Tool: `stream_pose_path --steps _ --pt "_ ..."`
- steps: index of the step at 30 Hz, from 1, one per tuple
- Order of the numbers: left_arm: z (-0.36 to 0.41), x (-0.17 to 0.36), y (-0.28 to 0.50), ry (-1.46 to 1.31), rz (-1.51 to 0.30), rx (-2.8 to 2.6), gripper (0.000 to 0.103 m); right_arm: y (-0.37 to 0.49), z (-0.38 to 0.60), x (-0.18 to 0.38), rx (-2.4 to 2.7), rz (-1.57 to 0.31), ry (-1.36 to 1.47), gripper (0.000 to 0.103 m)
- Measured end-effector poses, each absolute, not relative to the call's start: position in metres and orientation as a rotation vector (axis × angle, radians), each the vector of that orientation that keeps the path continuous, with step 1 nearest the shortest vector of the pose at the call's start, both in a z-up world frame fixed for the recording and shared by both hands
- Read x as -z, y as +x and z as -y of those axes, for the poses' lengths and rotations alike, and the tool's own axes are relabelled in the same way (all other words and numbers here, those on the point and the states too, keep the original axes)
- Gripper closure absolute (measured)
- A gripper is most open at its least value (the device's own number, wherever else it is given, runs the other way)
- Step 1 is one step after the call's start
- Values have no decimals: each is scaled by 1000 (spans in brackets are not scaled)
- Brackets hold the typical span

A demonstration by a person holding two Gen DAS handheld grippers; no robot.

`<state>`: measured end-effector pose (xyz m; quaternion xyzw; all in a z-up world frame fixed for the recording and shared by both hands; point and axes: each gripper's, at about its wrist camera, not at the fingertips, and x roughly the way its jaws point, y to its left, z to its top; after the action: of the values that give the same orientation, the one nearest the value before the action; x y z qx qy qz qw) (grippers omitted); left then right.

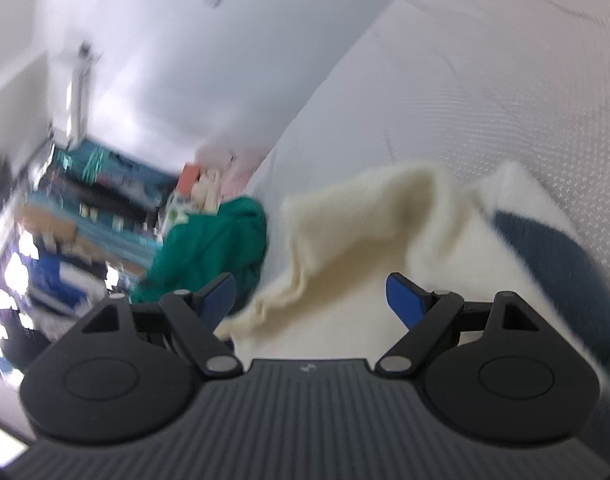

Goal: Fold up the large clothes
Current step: 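Open both grippers and release the folded side on the sweater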

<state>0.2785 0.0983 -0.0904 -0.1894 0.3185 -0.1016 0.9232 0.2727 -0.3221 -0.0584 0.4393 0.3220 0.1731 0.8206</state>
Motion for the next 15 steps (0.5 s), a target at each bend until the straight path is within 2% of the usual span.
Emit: stream_pose_path --steps 6,7,8,10,11,13,15 --pt "-75 100 238 -300 -650 175 44 261 290 44 -400 -691 650 19" --pt "-72 103 237 -294 -652 175 44 263 284 45 -394 -703 621 25" --pt "-70 107 235 -282 -655 176 44 265 279 48 -378 -723 581 40" --pt "-61 116 234 -229 -665 165 44 271 273 56 -332 -767 498 52" --pt "-58 119 235 -208 -666 159 44 276 270 61 -301 -787 461 54" --pt "-55 125 240 -184 -665 146 44 284 266 71 -251 -813 412 68" --pt "-55 127 243 -182 -658 140 44 291 269 78 -193 -814 387 71"
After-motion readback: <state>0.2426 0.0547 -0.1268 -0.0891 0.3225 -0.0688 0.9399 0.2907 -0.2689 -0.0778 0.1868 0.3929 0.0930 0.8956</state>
